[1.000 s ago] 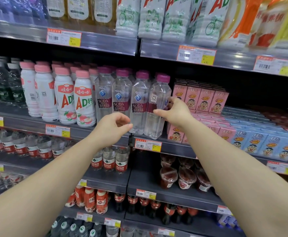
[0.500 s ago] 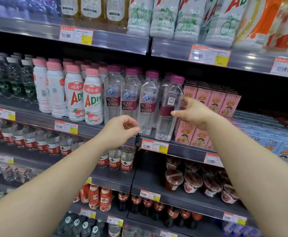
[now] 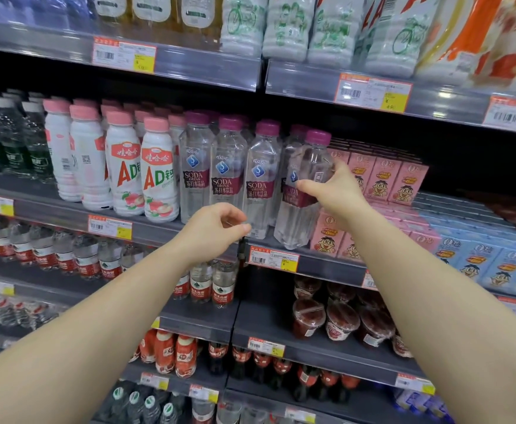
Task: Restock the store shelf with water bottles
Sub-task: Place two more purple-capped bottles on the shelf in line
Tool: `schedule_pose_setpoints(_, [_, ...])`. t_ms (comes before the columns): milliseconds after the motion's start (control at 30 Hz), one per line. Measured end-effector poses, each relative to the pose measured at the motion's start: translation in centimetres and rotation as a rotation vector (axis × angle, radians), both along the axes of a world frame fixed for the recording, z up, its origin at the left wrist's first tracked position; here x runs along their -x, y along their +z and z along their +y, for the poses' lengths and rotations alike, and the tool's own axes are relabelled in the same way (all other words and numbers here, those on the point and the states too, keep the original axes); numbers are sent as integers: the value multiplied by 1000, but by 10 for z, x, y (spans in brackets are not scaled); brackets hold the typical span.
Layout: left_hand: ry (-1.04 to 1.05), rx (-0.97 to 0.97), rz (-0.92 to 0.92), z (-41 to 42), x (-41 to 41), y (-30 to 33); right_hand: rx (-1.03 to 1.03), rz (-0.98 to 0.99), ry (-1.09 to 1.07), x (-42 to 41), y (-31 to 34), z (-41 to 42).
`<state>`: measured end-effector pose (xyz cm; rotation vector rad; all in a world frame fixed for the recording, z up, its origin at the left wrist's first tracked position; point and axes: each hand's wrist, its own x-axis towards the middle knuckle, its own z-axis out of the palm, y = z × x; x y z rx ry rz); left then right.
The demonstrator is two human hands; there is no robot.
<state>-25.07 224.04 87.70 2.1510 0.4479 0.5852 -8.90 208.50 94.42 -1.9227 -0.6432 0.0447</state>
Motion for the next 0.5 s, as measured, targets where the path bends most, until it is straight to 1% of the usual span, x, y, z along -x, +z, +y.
schedule_pose_setpoints(100, [-7, 2, 8, -1, -2, -2, -38, 122, 77, -8, 1, -4])
schedule_pose_setpoints(167, [-12, 5, 8, -2, -4, -2, -57, 168, 119, -11, 1, -7])
schedule_pose_setpoints(500, [-18, 9, 11, -1, -11, -2, -89, 179, 201, -22, -6, -8])
